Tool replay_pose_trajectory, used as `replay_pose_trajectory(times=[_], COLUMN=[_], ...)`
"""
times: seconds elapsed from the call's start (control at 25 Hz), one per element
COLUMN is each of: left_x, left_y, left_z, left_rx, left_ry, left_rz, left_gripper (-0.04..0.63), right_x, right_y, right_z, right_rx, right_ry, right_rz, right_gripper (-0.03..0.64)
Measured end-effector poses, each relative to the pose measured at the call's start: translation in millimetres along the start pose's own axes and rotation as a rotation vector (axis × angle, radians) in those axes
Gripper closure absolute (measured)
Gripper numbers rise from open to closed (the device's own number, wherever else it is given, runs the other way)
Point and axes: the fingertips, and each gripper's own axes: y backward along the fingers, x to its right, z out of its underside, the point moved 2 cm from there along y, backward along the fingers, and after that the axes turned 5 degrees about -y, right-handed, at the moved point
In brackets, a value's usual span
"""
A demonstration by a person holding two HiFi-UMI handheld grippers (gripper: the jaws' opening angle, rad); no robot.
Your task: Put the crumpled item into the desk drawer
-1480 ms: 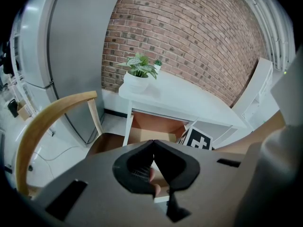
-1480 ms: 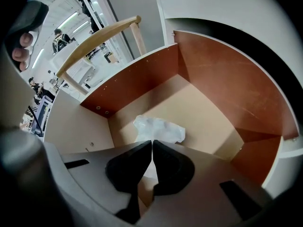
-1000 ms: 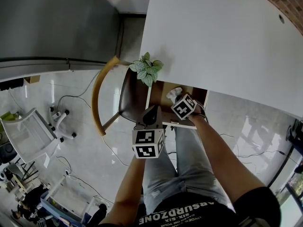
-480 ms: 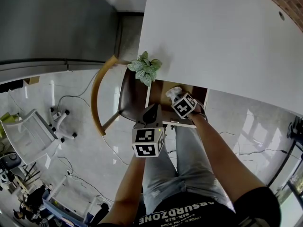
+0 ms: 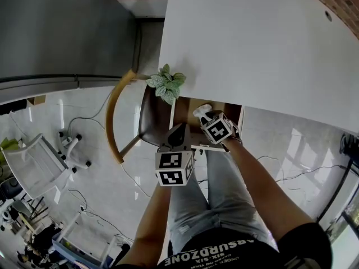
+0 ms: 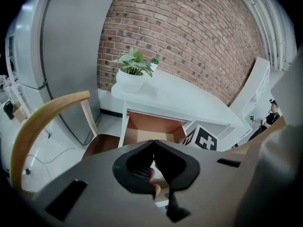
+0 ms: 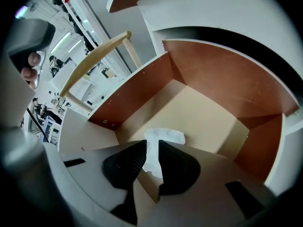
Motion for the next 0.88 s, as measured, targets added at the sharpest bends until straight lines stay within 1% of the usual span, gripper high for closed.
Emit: replay_pose_trajectory(times=[0.16, 0.36, 0.68, 0.8, 0.88], left_x=[2, 5, 9, 10, 11], left_y=[-3, -7, -10, -11, -12], left_z=[-4, -6, -11, -13, -14], left_rx=[0.006, 0.005, -0.003, -0.01, -0.011], left_ry=[-0.004, -0.006, -0.002, -0.012, -0.016], left_rz=[0.006, 0.012, 0.033, 0.041, 0.042], left_gripper=[0.591, 0.591, 0.591, 0.591, 0.591], right_x=[-5, -9, -20, -24, -26], right_y=[17, 37, 75, 93, 104], right_z=[-10, -20, -30, -35, -38], right_rx=[0.059, 0.125, 0.21, 0.259, 0.297], right_ry=[-0.031, -0.096, -0.122, -0.138, -0.147], right_rz=[-0.023, -0.053, -0.076, -0.092, -0.098], right_gripper=[0.546, 0.546, 0.546, 0.559, 0.579])
